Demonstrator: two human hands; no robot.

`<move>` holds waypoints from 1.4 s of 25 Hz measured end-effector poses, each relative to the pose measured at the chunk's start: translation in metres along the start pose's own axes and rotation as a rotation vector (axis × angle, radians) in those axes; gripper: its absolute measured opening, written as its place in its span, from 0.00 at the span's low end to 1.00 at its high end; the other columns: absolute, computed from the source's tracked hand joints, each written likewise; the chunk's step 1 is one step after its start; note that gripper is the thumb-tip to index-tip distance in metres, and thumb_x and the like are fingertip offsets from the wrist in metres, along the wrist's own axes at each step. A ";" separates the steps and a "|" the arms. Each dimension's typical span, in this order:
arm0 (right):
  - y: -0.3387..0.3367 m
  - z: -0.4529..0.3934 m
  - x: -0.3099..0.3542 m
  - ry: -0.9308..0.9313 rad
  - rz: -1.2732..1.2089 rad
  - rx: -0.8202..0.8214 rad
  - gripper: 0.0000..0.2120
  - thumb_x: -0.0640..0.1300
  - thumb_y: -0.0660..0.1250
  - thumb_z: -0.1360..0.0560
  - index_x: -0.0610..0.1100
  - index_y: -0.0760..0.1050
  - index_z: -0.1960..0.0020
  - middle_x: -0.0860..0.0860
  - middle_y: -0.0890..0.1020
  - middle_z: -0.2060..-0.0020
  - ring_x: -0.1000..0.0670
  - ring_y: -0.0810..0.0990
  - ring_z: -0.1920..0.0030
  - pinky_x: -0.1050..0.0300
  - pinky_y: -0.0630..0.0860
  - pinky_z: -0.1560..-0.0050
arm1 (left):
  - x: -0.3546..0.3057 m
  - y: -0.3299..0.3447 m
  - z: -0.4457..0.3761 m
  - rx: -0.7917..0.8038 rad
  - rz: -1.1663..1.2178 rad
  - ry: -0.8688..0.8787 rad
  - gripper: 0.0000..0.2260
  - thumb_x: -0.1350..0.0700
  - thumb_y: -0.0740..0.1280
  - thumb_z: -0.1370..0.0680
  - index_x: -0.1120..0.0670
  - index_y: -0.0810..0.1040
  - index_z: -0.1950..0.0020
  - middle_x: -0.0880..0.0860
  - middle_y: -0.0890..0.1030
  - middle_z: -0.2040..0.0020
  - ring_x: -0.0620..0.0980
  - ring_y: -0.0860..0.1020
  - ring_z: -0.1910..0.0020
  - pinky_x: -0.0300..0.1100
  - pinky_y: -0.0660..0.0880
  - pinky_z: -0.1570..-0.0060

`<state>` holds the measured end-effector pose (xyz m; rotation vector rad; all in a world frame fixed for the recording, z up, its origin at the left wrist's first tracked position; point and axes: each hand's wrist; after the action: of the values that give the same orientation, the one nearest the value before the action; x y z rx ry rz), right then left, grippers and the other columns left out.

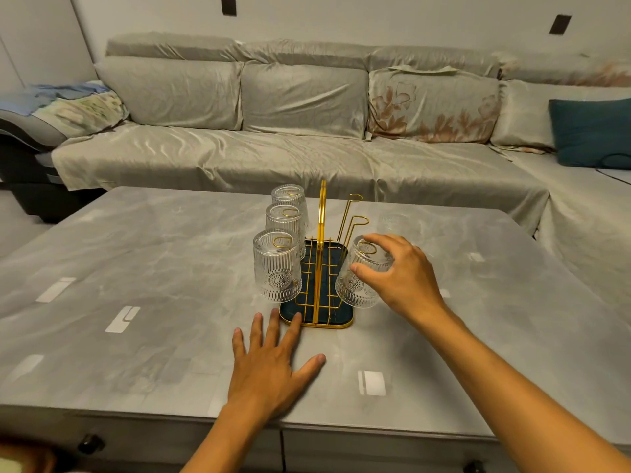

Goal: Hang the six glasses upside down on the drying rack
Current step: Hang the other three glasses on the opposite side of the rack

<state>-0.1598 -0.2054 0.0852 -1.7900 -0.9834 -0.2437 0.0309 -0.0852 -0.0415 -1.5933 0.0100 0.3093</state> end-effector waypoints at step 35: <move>-0.088 -0.105 0.026 0.076 -0.113 -0.220 0.28 0.59 0.77 0.41 0.49 0.75 0.46 0.48 0.80 0.47 0.49 0.78 0.49 0.50 0.77 0.51 | -0.001 0.001 0.000 0.000 0.012 -0.009 0.37 0.22 0.35 0.32 0.34 0.32 0.26 0.50 0.34 0.22 0.55 0.32 0.24 0.62 0.30 0.29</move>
<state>-0.1775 -0.2703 0.2078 -1.9099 -1.0365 -0.5036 0.0298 -0.0859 -0.0418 -1.5925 0.0118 0.3259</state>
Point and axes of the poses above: each hand's wrist, its own z-axis away from the middle knuckle, its own y-axis out of the palm, x = y × z
